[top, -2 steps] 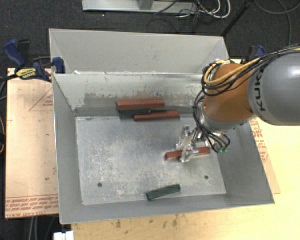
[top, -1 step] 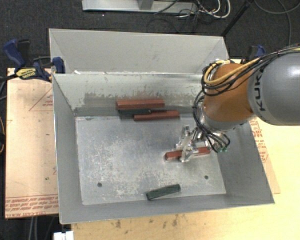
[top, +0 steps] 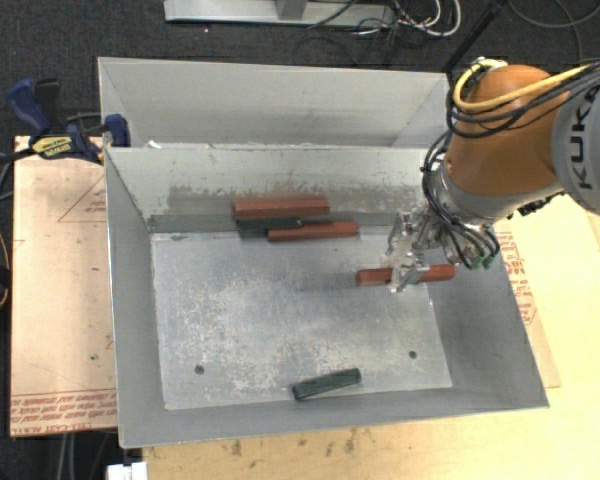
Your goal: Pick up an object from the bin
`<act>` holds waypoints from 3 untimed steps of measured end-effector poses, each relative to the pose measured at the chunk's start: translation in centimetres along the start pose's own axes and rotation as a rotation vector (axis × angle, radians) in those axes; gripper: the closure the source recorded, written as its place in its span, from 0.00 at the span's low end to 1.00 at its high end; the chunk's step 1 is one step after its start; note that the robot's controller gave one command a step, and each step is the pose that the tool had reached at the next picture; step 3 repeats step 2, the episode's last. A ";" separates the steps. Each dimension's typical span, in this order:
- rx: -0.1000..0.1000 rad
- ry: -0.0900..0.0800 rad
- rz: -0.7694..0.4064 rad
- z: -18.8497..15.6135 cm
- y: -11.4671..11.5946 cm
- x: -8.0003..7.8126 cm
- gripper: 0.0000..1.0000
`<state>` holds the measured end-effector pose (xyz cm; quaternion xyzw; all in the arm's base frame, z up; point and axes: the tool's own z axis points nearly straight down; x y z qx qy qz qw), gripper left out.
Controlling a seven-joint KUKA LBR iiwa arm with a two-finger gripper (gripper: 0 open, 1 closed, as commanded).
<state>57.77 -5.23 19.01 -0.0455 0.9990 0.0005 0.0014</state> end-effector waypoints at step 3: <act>-0.001 0.004 -0.099 -3.4 -0.2 0.0 1.00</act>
Offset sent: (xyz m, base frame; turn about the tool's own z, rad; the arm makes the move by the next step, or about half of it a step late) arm 0.0048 -0.0095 0.1592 -0.4310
